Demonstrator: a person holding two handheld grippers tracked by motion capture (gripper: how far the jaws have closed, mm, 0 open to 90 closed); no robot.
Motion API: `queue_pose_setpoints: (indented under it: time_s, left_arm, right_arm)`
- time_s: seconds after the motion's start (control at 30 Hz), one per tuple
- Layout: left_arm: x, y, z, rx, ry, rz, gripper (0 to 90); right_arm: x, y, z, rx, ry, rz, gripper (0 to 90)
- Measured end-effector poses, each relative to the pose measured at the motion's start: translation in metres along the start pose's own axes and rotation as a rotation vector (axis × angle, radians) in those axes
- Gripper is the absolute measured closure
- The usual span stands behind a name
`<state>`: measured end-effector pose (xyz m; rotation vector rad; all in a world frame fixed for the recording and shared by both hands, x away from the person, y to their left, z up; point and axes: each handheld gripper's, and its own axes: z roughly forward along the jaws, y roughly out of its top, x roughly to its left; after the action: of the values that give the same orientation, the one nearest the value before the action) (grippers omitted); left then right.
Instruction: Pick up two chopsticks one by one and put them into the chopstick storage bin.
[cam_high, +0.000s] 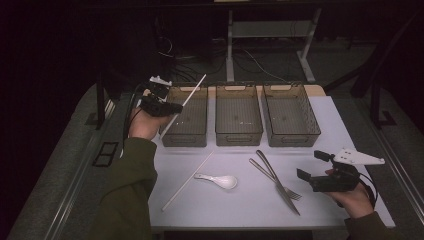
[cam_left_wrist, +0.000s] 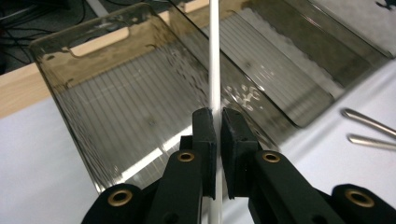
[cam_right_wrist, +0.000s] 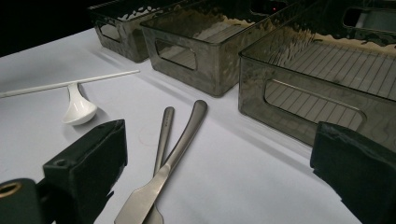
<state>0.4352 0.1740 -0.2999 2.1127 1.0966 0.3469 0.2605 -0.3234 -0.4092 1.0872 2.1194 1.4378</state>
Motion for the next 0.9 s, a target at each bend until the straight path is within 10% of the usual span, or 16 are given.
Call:
queue_pose_setpoints:
  time_s: [0.37, 0.9]
  left_arm:
    - [0.035, 0.011, 0.034, 0.011, 0.009, -0.092, 83.9]
    - [0.044, 0.006, 0.080, 0.123, 0.055, -0.068, 83.9]
  right_arm:
    - [-0.003, -0.001, -0.003, -0.013, 0.005, 0.012, 3.8]
    - [-0.003, -0.002, -0.002, -0.010, 0.007, 0.018, 3.8]
